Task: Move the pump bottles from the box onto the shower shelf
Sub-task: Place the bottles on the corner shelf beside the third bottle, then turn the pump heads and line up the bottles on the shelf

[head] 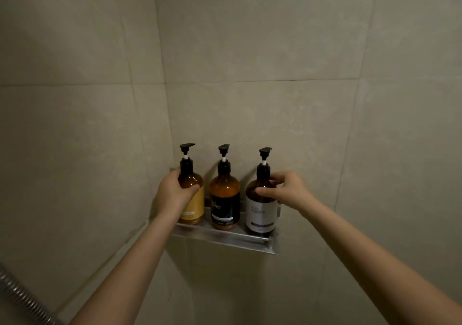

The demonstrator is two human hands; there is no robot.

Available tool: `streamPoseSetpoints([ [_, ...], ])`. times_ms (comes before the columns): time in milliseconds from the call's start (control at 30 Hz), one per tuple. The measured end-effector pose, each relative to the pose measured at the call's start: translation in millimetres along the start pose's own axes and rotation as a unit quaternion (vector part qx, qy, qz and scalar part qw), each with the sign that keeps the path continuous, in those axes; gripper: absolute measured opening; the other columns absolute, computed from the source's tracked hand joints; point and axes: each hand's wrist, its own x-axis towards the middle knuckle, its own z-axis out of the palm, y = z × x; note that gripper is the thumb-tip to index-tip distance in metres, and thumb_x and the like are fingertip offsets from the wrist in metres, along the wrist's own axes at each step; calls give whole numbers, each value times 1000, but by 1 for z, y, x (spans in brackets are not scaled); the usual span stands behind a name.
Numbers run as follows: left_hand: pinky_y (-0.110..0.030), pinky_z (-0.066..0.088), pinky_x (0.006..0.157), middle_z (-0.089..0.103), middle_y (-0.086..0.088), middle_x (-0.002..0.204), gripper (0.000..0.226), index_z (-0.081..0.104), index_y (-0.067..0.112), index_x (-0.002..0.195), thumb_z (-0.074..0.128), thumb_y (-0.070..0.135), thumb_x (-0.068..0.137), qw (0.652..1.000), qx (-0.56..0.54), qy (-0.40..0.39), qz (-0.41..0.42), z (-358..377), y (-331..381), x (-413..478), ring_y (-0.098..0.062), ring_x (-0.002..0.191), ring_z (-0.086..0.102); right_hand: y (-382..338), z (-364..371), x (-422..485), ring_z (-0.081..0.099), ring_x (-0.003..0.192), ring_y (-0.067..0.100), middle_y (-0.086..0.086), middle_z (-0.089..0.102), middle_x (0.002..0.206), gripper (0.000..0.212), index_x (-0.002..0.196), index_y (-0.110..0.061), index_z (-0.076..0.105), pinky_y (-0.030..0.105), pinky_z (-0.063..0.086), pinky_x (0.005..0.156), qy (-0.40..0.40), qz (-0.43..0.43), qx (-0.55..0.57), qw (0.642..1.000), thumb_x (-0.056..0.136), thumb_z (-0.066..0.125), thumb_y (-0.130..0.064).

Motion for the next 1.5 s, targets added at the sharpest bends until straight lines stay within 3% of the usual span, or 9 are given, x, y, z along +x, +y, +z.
streamPoseSetpoints([
  [400,-30,42,80,61,-7,123,61,51,17,127,75,30,72,1000,-12,-18,6,-5,-4,-3,-26,111,56,3,6,1,60,110,21,6,66,117,42,118,-13,63,35,50,90,16,-22,12,1000,78,73,-25],
  [567,-35,48,93,56,-2,126,48,52,23,125,68,24,79,982,-113,145,33,-5,20,-39,-19,115,54,6,-6,3,60,110,22,6,62,120,62,127,-14,57,35,51,89,25,-21,6,999,74,74,-41],
  [633,-22,50,84,60,2,116,40,56,24,117,67,14,80,974,-178,114,79,1,39,-54,-9,103,59,0,-18,8,62,101,20,6,66,113,55,119,-14,62,33,52,83,85,-40,30,995,77,68,-48],
  [733,-6,49,70,62,12,105,35,57,30,112,66,16,80,977,-165,-5,135,17,67,-66,0,93,61,-18,-39,21,64,86,19,4,70,92,47,98,-13,69,31,51,72,141,-54,62,987,80,59,-55],
  [833,-15,50,80,60,9,115,41,57,24,119,67,24,79,977,-114,-80,161,33,87,-67,-3,103,58,-37,-50,33,65,77,19,1,68,78,48,84,-14,69,32,54,68,159,-44,-1,986,75,61,-60],
  [933,-30,51,88,63,1,118,48,57,17,122,69,31,78,984,-60,-69,155,45,95,-64,-13,108,59,-53,-51,38,67,68,22,1,67,67,58,77,-7,71,34,55,63,157,-29,-74,984,68,65,-64],
  [1133,-20,48,76,69,0,108,41,64,14,113,71,30,76,984,-57,-105,132,57,93,-65,-14,101,63,-69,-45,44,67,61,20,3,69,62,55,65,-8,70,34,56,62,128,3,-193,973,64,70,-63],
  [1333,-16,44,70,71,2,98,31,68,15,105,70,28,77,981,-41,-112,154,56,96,-66,-6,85,61,-65,-44,48,71,64,18,3,72,64,45,69,-8,72,38,60,70,98,13,-163,982,70,71,-52],
  [1500,-8,39,61,71,5,89,19,70,18,93,70,28,77,980,-34,-115,160,55,94,-66,0,76,58,-76,-42,41,59,52,17,-1,59,53,57,54,-13,57,30,53,58,150,-5,-252,956,67,64,-67],
])
